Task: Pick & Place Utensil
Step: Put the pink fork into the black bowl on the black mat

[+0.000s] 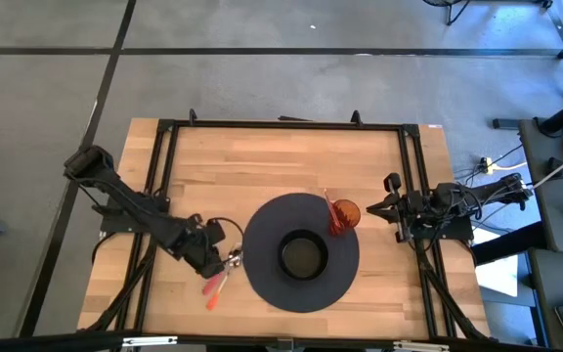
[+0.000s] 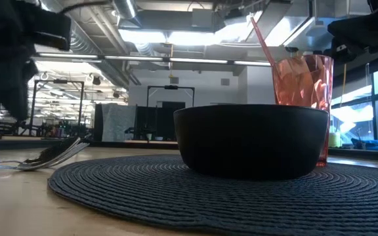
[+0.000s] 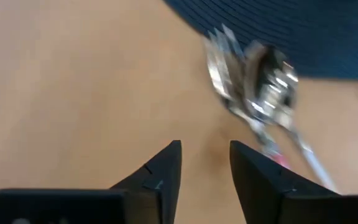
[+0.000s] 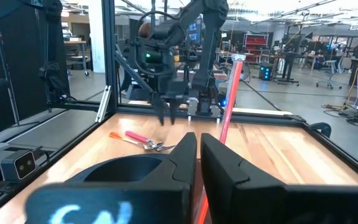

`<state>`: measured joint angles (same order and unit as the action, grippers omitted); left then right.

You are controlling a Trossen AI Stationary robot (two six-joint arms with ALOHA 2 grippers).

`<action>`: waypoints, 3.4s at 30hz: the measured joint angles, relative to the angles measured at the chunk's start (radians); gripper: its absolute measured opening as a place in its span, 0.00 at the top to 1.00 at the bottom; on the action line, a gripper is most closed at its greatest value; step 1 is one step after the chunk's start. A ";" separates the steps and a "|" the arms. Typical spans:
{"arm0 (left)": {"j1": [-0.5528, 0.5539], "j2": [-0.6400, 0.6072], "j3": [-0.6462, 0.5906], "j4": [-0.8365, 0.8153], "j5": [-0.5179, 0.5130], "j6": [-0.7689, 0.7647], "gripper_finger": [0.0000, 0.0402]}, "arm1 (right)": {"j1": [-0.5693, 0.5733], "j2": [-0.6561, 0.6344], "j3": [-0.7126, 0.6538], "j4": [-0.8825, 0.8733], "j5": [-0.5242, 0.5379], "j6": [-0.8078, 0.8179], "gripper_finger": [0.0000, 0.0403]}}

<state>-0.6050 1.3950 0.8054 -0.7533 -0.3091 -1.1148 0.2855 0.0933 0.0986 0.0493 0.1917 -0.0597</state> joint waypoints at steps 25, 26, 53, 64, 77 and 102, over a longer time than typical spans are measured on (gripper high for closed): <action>0.007 0.147 -0.018 0.238 0.200 -0.040 0.59 | 0.000 0.000 0.000 -0.003 0.000 0.005 0.94; 0.005 0.149 -0.018 0.237 0.203 -0.042 0.59 | 0.000 0.000 0.000 -0.003 0.000 0.006 0.94; -0.002 0.292 0.104 -0.101 0.172 -0.108 0.66 | 0.000 0.000 0.000 -0.011 0.000 0.007 0.94; 0.038 0.291 0.090 -0.095 0.226 0.074 0.77 | 0.000 0.000 0.000 -0.012 0.000 0.007 0.94; 0.060 0.290 0.088 -0.111 0.202 0.134 0.92 | 0.000 0.000 0.000 -0.019 0.000 0.007 0.94; 0.143 0.338 0.621 -0.528 -0.131 0.535 0.92 | 0.000 0.000 0.000 -0.017 0.002 0.007 0.94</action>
<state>-0.4618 1.7328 1.4267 -1.2817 -0.4397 -0.5799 0.2854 0.0937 0.0990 0.0319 0.1940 -0.0528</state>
